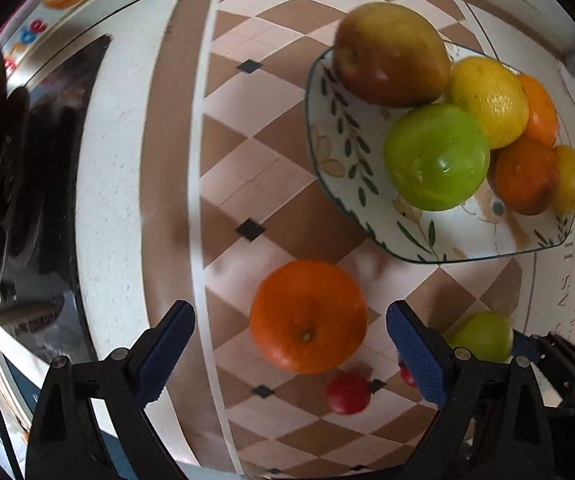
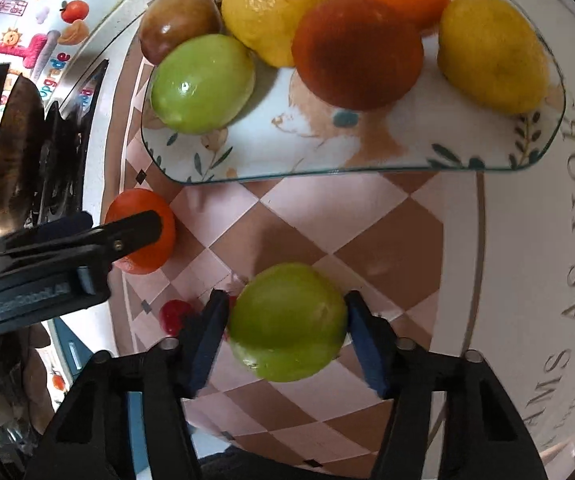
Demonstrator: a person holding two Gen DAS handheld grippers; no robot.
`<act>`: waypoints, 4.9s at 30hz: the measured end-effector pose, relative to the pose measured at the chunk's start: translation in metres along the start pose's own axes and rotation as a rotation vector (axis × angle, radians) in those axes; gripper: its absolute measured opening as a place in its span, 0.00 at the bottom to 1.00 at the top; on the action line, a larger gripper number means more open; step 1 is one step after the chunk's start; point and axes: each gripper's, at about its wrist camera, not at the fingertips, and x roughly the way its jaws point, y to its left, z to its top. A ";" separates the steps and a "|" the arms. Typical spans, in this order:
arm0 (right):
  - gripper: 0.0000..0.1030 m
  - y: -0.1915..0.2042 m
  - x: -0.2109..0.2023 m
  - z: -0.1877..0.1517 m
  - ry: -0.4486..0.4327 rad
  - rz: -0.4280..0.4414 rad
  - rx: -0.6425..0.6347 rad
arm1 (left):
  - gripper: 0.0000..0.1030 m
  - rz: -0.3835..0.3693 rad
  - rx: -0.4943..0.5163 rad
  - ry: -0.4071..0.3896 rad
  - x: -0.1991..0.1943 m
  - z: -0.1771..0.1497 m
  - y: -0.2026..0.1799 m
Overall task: Organize fruits
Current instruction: 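Grasp the green apple with the right tool while the left tool grasps the orange, then carry both held fruits over the floral plate and lower them, then open both tools on the plate and lift them away, then move both tools toward the two red cherry tomatoes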
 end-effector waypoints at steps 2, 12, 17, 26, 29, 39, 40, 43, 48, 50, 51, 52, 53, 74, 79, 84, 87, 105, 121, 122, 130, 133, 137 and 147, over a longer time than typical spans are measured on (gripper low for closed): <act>0.59 -0.002 -0.002 -0.001 0.001 -0.022 -0.002 | 0.71 -0.004 0.019 0.003 0.004 0.000 -0.004; 0.60 -0.048 -0.022 -0.014 -0.007 -0.055 0.054 | 0.58 -0.051 -0.025 -0.025 0.000 -0.024 -0.006; 0.67 -0.058 -0.030 -0.016 -0.013 -0.009 0.129 | 0.58 -0.075 -0.048 -0.011 0.002 -0.027 0.001; 0.59 -0.052 -0.014 -0.017 -0.006 0.005 0.145 | 0.58 -0.138 -0.082 -0.003 -0.003 -0.034 0.017; 0.59 -0.041 -0.013 -0.019 -0.032 -0.039 0.095 | 0.58 -0.166 -0.097 -0.009 -0.016 -0.040 0.019; 0.59 -0.044 -0.038 -0.019 -0.096 -0.002 0.079 | 0.57 -0.344 -0.147 -0.059 -0.067 -0.025 0.000; 0.59 -0.045 -0.041 -0.017 -0.104 -0.003 0.079 | 0.57 -0.348 -0.145 -0.065 -0.070 -0.020 -0.005; 0.59 -0.055 -0.054 -0.013 -0.123 -0.001 0.088 | 0.57 -0.361 -0.127 -0.070 -0.075 -0.002 -0.025; 0.59 -0.076 -0.076 -0.006 -0.169 -0.003 0.113 | 0.57 -0.336 -0.096 -0.070 -0.061 0.021 -0.049; 0.59 -0.084 -0.087 -0.001 -0.195 -0.004 0.125 | 0.57 -0.319 -0.100 -0.056 -0.053 0.028 -0.054; 0.59 -0.088 -0.094 0.002 -0.210 -0.005 0.130 | 0.57 -0.308 -0.108 -0.056 -0.051 0.028 -0.055; 0.59 -0.094 -0.102 0.005 -0.227 -0.006 0.136 | 0.57 -0.311 -0.114 -0.059 -0.050 0.029 -0.055; 0.59 -0.098 -0.109 0.008 -0.243 -0.008 0.140 | 0.58 -0.321 -0.121 -0.060 -0.049 0.030 -0.054; 0.59 -0.109 -0.115 0.150 -0.246 -0.115 0.070 | 0.57 -0.329 -0.206 -0.057 -0.061 0.034 -0.044; 0.82 -0.113 -0.114 0.141 -0.255 -0.115 0.091 | 0.81 -0.282 -0.204 -0.087 -0.071 0.032 -0.039; 0.89 -0.106 -0.137 0.122 -0.281 -0.132 0.062 | 0.91 -0.217 -0.160 -0.111 -0.080 0.027 -0.037; 0.91 -0.090 -0.151 0.097 -0.300 -0.199 0.011 | 0.91 -0.186 -0.138 -0.135 -0.087 0.019 -0.035; 0.91 -0.019 -0.215 -0.049 -0.456 -0.328 -0.065 | 0.91 -0.084 -0.115 -0.327 -0.147 -0.073 -0.022; 0.91 0.029 -0.292 -0.133 -0.616 -0.302 -0.089 | 0.91 -0.078 -0.053 -0.547 -0.233 -0.149 -0.023; 0.91 0.031 -0.296 -0.137 -0.626 -0.300 -0.089 | 0.91 -0.079 -0.052 -0.554 -0.236 -0.153 -0.022; 0.91 0.045 -0.321 -0.160 -0.668 -0.291 -0.091 | 0.91 -0.084 -0.049 -0.601 -0.253 -0.171 -0.021; 0.91 0.046 -0.325 -0.163 -0.671 -0.283 -0.086 | 0.91 -0.082 -0.044 -0.614 -0.258 -0.175 -0.022; 0.91 0.044 -0.327 -0.165 -0.671 -0.279 -0.080 | 0.91 -0.081 -0.044 -0.631 -0.264 -0.177 -0.022; 0.91 0.037 -0.320 -0.151 -0.642 -0.246 -0.075 | 0.91 -0.079 -0.061 -0.630 -0.262 -0.168 -0.022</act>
